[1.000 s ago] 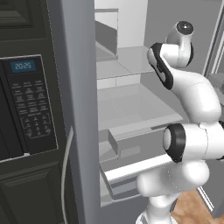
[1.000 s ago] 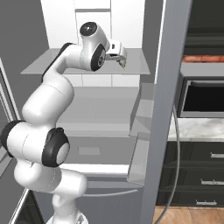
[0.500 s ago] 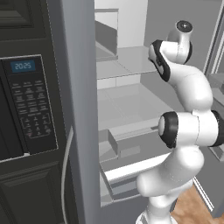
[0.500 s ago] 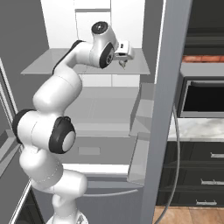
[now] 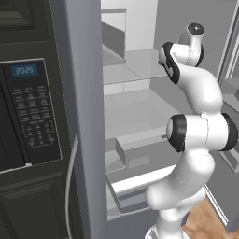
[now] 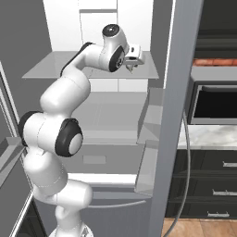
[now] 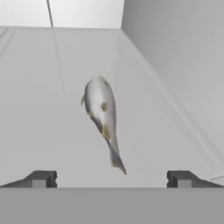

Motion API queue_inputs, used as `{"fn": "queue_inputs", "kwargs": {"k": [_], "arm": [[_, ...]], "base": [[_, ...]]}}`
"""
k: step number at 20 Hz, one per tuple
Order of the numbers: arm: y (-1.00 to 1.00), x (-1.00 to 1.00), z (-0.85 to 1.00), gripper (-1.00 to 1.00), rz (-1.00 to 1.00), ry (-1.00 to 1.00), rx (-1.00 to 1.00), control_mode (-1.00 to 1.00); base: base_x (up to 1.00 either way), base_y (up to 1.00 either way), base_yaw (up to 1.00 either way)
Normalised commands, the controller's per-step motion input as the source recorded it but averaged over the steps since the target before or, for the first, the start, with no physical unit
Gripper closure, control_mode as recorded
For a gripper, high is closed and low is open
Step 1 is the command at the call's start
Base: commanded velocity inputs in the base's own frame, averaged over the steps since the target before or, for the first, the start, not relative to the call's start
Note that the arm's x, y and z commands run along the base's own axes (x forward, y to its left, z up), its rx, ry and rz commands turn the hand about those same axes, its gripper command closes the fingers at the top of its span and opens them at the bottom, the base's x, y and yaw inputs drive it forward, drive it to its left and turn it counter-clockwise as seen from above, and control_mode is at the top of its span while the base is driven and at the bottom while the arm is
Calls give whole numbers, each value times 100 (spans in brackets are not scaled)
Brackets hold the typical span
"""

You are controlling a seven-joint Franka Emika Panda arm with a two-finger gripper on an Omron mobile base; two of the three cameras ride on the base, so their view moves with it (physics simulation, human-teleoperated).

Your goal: Gather the lemon wedge and tomato from the fridge and place them on a tray on the dining counter. Then gather the fishs from the fridge and place them on the other tray.

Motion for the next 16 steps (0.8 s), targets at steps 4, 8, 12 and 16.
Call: {"fn": "queue_inputs", "kwargs": {"k": [4,8,12,16], "arm": [[0,16,0,-100,0,3,0,-100],[0,23,-9,-100,0,8,3,-100],[0,26,0,-100,0,4,5,-100],[0,29,0,-100,0,3,4,-100]], "base": [[0,0,0],[0,0,0],[0,0,0],[0,0,0]]}}
